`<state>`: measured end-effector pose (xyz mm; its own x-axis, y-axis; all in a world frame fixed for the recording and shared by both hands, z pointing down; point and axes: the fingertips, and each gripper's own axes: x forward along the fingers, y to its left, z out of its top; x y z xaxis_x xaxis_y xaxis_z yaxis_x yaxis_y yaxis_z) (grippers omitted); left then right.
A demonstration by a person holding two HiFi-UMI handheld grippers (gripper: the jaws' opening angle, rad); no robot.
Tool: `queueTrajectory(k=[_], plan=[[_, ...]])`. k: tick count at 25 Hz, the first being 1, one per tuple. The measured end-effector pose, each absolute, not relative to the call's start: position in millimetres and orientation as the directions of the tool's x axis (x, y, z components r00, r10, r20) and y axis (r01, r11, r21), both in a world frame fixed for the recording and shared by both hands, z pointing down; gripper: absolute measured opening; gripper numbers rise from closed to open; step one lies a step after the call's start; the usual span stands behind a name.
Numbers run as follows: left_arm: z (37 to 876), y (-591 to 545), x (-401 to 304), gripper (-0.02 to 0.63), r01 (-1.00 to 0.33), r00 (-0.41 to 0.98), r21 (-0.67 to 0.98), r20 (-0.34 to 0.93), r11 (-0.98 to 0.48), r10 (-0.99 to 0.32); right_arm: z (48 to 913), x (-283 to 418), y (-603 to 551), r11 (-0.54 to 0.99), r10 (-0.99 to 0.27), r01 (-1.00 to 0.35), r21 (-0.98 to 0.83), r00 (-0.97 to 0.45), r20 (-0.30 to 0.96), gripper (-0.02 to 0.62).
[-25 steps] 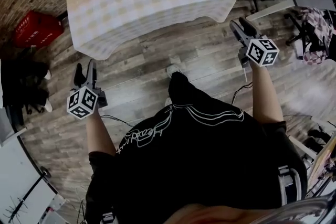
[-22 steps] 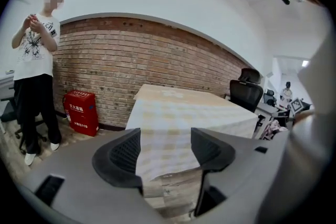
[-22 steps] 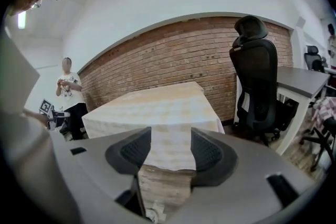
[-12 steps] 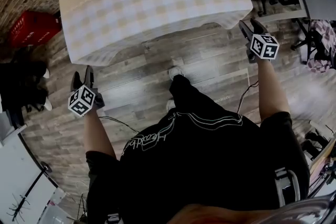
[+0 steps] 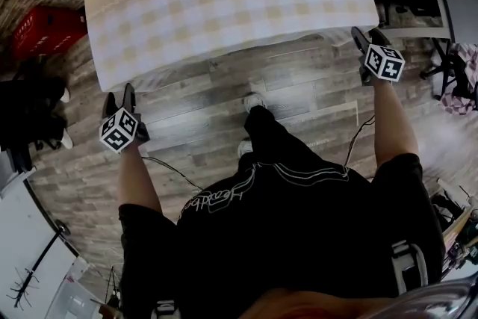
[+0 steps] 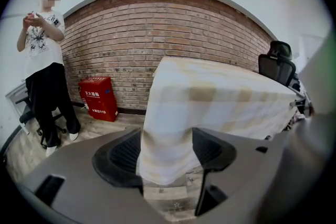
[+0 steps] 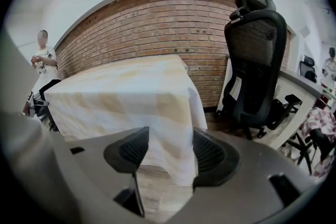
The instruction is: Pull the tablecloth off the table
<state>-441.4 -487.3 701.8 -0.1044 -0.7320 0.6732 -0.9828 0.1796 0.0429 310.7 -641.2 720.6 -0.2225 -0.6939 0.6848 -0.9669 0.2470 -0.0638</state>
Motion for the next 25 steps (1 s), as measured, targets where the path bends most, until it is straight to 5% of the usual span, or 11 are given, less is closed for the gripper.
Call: queueTrajectory(k=[4,7,15,25], plan=[[705.0,-494.4,-443.3,0.293,-0.983,-0.104,0.047,0.665,0.180,-0.740,725.5,308.4,-646.3,0.239,-0.698,-0.969,-0.067,-0.219,0.682,0.227],[707.0,-496.7,-439.8,0.223,-0.985,-0.091,0.048,0.664,0.164,-0.742,724.9,308.3,-648.3,0.233,-0.713,-0.971,-0.044,-0.201,0.671,0.216],[706.3,-501.4,-430.8,0.050,-0.991,-0.079,0.030,0.665,0.133,-0.743,722.0,301.5,-650.5,0.243,-0.746,-0.969,0.030,-0.167,0.645,0.015],[698.5,-490.2,-425.9,0.008,-0.991,-0.043,0.064,0.676,0.118,-0.735,713.0,302.6,-631.0,0.246,-0.741,-0.969,0.015,-0.178,0.647,-0.003]])
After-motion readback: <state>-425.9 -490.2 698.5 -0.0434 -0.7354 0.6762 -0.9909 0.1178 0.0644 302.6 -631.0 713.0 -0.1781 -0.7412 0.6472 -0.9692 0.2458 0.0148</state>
